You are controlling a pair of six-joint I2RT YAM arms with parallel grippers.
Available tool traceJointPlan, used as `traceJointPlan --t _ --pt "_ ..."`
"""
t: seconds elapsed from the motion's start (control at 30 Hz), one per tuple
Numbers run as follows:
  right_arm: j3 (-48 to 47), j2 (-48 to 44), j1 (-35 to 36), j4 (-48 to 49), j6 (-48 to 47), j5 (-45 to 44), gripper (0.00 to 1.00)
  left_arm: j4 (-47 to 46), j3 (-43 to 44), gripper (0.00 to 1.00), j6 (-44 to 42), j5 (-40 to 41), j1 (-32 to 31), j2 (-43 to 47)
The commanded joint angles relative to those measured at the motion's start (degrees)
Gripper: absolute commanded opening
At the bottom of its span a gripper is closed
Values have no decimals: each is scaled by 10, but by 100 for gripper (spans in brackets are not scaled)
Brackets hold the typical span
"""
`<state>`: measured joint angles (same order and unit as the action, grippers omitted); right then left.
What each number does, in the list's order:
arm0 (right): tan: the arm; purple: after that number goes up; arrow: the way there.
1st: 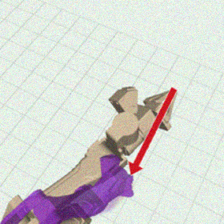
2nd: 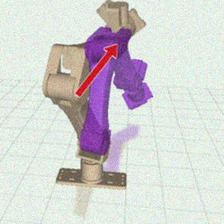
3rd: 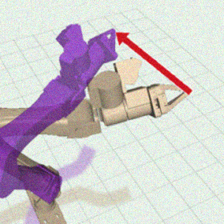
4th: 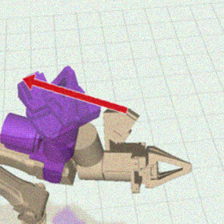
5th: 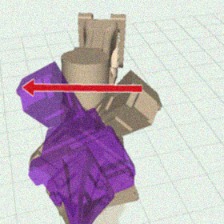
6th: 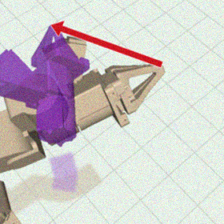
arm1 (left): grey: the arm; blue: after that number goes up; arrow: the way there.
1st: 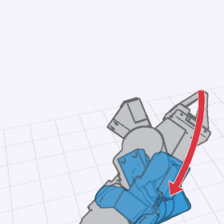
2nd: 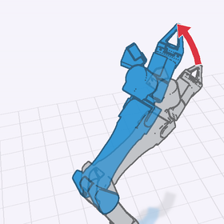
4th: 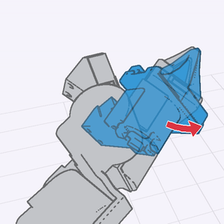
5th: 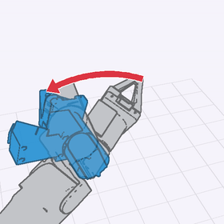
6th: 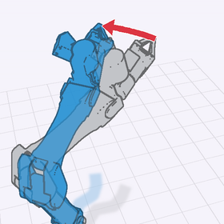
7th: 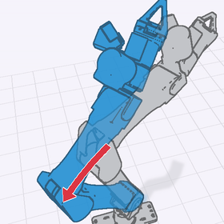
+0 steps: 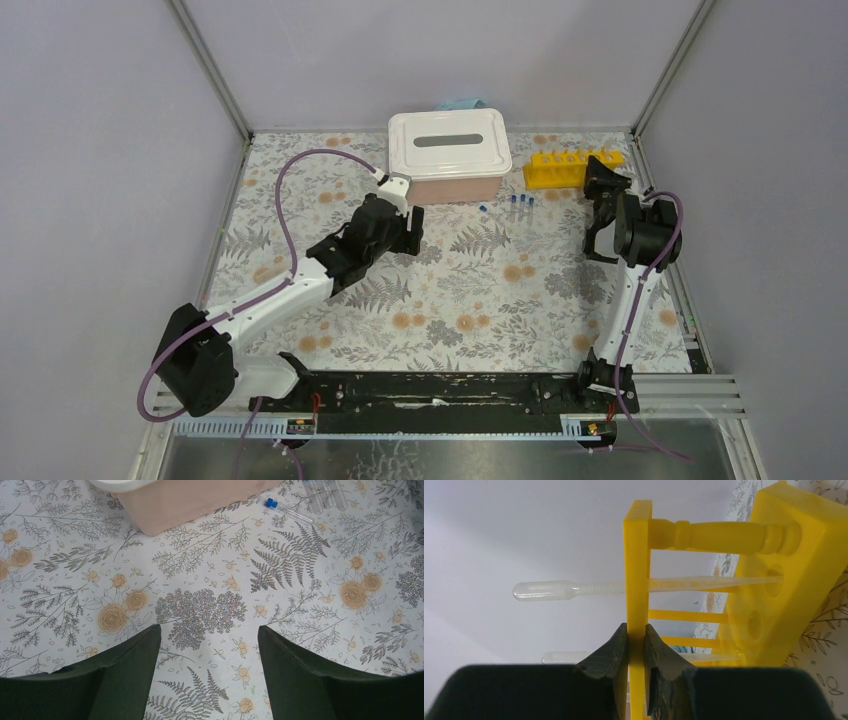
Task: Organize the chemistry lab equipment
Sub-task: Move the test tube rack to the center of the board.
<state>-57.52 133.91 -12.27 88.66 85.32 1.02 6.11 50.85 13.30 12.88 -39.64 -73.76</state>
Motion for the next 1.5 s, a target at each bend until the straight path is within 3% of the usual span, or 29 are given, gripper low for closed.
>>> traceJointPlan --t 0.0,0.2,0.67,0.97,1.47 --pt "7 -14 5 92 6 -8 8 -37 12 79 -6 -1 4 -3" --pt "19 -19 8 92 5 -20 12 -36 8 79 -6 -4 5 2" --pt "40 -34 9 92 0 -19 42 -34 0 79 -8 -5 6 15" --pt "58 -49 9 92 -4 -15 50 -33 1 79 -7 -7 6 21" --pt "139 -112 10 92 -18 -12 52 -22 -11 79 3 -8 6 58"
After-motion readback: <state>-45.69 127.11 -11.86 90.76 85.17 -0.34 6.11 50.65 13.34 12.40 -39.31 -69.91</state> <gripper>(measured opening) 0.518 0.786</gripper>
